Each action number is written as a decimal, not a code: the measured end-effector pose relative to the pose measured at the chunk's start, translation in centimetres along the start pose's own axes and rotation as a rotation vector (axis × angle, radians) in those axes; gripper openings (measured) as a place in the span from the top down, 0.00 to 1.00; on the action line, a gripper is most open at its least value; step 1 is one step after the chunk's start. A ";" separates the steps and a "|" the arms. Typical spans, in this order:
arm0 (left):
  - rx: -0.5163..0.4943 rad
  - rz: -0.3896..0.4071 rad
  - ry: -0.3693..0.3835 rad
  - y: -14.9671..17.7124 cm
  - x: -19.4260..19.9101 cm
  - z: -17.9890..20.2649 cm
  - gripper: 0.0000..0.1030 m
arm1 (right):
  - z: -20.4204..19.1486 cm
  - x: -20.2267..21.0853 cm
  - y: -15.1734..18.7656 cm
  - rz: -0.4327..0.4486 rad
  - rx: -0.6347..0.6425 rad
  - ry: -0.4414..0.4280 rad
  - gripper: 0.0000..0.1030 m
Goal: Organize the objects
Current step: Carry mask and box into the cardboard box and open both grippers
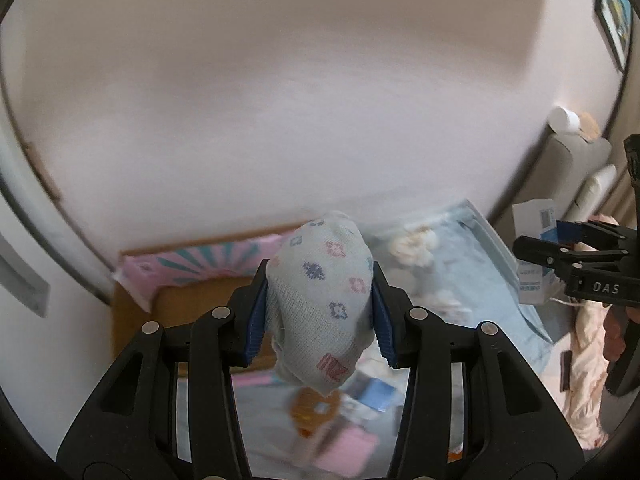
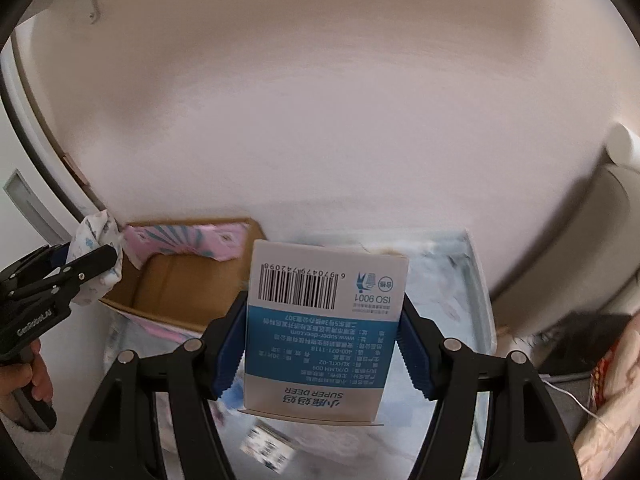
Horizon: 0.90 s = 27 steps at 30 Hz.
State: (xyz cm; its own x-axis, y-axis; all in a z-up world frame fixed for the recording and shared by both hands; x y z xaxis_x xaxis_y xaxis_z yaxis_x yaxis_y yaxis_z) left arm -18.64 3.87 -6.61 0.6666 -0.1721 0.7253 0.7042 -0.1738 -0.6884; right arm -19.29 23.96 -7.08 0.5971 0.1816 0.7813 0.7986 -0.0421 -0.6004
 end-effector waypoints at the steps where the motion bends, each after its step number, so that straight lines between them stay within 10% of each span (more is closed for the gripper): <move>1: 0.009 0.002 -0.013 -0.3 0.0 -1.2 0.60 | -0.9 -0.2 -0.5 0.000 0.009 -0.007 0.38; 27: 0.220 -0.195 -0.136 4.6 -7.9 -18.4 0.60 | -18.0 -14.4 -2.7 -0.175 0.235 -0.123 0.38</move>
State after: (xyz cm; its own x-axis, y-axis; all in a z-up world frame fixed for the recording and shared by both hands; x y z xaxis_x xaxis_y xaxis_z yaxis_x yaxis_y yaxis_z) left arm -25.21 -13.36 -15.61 0.5304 -0.0220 0.8475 0.8477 0.0254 -0.5298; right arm -28.68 3.75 -13.70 0.4274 0.2843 0.8582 0.8403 0.2253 -0.4931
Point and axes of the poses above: each gripper's, at about its wrist camera, not at the fingertips, and x roughly against the way its jaws point, z to its right, y to its underside, the point moved 9 cm from there along -x, roughly the way its jaws point, and after that the axes turned 3 degrees about -x, right-handed, at the moved point
